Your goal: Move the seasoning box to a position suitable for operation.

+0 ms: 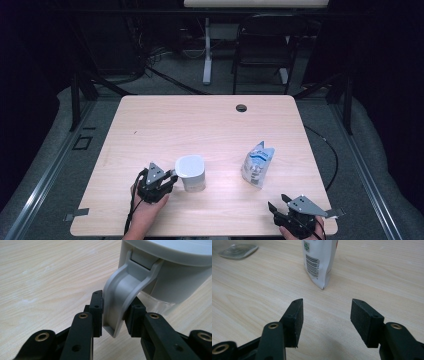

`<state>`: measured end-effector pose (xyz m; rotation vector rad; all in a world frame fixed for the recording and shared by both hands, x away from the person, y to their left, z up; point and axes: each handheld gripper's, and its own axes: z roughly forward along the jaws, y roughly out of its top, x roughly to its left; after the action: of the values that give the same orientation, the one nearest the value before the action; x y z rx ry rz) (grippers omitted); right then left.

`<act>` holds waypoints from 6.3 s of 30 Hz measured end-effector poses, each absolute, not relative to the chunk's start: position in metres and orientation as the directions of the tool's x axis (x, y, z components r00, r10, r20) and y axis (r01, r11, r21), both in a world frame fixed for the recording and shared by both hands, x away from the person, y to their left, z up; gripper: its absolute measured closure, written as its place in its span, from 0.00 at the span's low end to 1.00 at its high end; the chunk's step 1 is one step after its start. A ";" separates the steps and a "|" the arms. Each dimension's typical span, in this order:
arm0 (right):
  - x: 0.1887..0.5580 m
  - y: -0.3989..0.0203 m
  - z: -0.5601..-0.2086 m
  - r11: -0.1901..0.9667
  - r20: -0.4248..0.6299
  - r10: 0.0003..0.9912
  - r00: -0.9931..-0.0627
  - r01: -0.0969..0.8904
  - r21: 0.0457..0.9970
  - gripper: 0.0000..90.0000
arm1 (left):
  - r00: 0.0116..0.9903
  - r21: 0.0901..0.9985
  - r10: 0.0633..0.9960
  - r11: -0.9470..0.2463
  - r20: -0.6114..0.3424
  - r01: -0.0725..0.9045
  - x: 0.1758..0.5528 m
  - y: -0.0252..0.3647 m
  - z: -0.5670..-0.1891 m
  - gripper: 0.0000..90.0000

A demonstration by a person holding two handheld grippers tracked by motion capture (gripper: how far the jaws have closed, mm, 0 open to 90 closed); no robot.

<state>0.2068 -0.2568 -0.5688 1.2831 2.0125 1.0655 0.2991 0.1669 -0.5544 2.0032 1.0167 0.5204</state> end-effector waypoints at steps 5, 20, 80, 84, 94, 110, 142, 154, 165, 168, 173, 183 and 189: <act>0.207 -0.256 -0.569 0.247 -0.021 0.909 -0.416 0.498 0.831 0.49 | 0.595 0.809 0.804 -0.352 0.002 0.472 0.296 0.165 -0.554 0.79; 0.209 -0.247 -0.567 0.270 -0.027 0.892 -0.452 0.484 0.832 0.50 | 0.649 0.809 0.761 -0.392 0.018 0.438 0.278 0.156 -0.554 0.80; 0.221 -0.201 -0.560 0.376 -0.056 0.795 -0.604 0.418 0.827 0.70 | 0.694 0.826 0.716 -0.345 -0.075 0.446 0.240 0.166 -0.543 0.61; 0.223 -0.199 -0.558 0.376 -0.054 0.790 -0.611 0.413 0.830 0.71 | 0.695 0.836 0.713 -0.321 -0.096 0.445 0.237 0.172 -0.537 0.59; 0.225 -0.193 -0.559 0.390 -0.064 0.780 -0.623 0.404 0.827 0.71 | 0.640 0.845 0.759 -0.259 -0.121 0.467 0.242 0.186 -0.524 0.56; 0.223 -0.192 -0.558 0.381 -0.065 0.790 -0.610 0.405 0.831 0.67 | 0.685 0.855 0.718 -0.273 -0.123 0.440 0.241 0.175 -0.505 0.87; 0.221 -0.189 -0.555 0.394 -0.065 0.779 -0.624 0.405 0.825 0.74 | 0.755 0.853 0.652 -0.354 -0.071 0.385 0.251 0.145 -0.493 1.00; 0.220 -0.189 -0.555 0.392 -0.063 0.779 -0.624 0.406 0.826 0.77 | 0.757 0.855 0.650 -0.351 -0.071 0.382 0.253 0.142 -0.494 1.00; 0.224 -0.187 -0.547 0.408 -0.053 0.757 -0.651 0.408 0.816 0.82 | 0.758 0.857 0.648 -0.348 -0.072 0.379 0.253 0.142 -0.495 1.00; 0.228 -0.184 -0.545 0.414 -0.046 0.749 -0.661 0.412 0.812 0.83 | 0.758 0.858 0.648 -0.350 -0.068 0.376 0.252 0.142 -0.495 1.00; 0.232 -0.177 -0.546 0.437 -0.046 0.730 -0.682 0.414 0.798 0.85 | 0.758 0.860 0.649 -0.345 -0.071 0.376 0.252 0.142 -0.496 1.00; 0.245 -0.159 -0.531 0.443 -0.042 0.697 -0.716 0.384 0.810 0.85 | 0.756 0.861 0.651 -0.342 -0.071 0.377 0.252 0.142 -0.496 1.00; 0.251 -0.152 -0.523 0.442 -0.025 0.676 -0.737 0.378 0.814 0.87 | 0.753 0.861 0.654 -0.343 -0.067 0.375 0.251 0.142 -0.496 1.00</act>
<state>0.2511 -0.1520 -0.5227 0.8979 2.3512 1.1964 0.2515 0.1419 -0.4958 1.9706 0.7797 0.3586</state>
